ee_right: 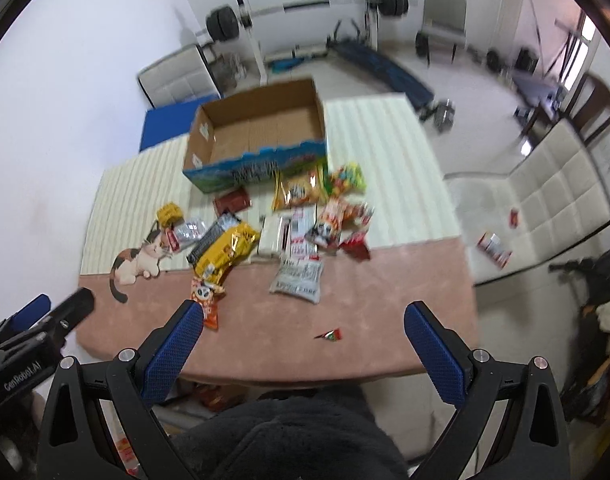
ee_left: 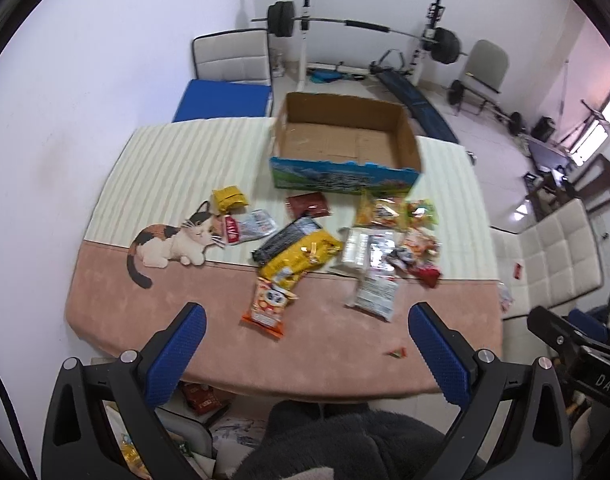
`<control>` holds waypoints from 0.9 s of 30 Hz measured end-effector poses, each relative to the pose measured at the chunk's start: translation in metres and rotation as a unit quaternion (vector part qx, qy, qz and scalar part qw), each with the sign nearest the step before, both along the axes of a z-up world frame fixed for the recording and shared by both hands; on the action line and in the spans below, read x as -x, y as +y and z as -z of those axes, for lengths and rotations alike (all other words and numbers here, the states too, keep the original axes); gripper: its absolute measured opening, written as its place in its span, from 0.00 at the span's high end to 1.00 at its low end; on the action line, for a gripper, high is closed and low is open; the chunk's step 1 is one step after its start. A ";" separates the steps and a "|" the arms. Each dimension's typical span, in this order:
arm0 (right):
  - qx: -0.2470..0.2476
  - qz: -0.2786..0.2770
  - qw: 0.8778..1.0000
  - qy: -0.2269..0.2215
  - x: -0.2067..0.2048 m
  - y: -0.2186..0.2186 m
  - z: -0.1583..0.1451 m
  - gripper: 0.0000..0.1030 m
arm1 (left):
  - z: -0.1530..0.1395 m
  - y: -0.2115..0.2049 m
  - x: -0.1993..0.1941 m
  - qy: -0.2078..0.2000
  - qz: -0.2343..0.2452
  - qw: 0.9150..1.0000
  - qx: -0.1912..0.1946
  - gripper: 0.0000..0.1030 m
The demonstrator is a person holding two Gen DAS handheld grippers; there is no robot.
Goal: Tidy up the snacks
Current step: 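Grasp the yellow-black snack bag with the left gripper while the right gripper approaches the panda-print bag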
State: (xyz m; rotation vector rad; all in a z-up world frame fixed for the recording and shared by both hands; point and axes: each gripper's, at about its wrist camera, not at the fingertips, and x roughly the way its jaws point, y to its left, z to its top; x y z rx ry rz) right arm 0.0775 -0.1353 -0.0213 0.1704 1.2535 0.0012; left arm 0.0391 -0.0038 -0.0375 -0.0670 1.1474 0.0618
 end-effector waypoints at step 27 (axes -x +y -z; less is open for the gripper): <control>-0.023 0.011 0.979 0.201 -0.142 0.018 0.302 0.01 | 0.349 -0.014 -0.183 0.260 0.337 0.890 -0.165 0.00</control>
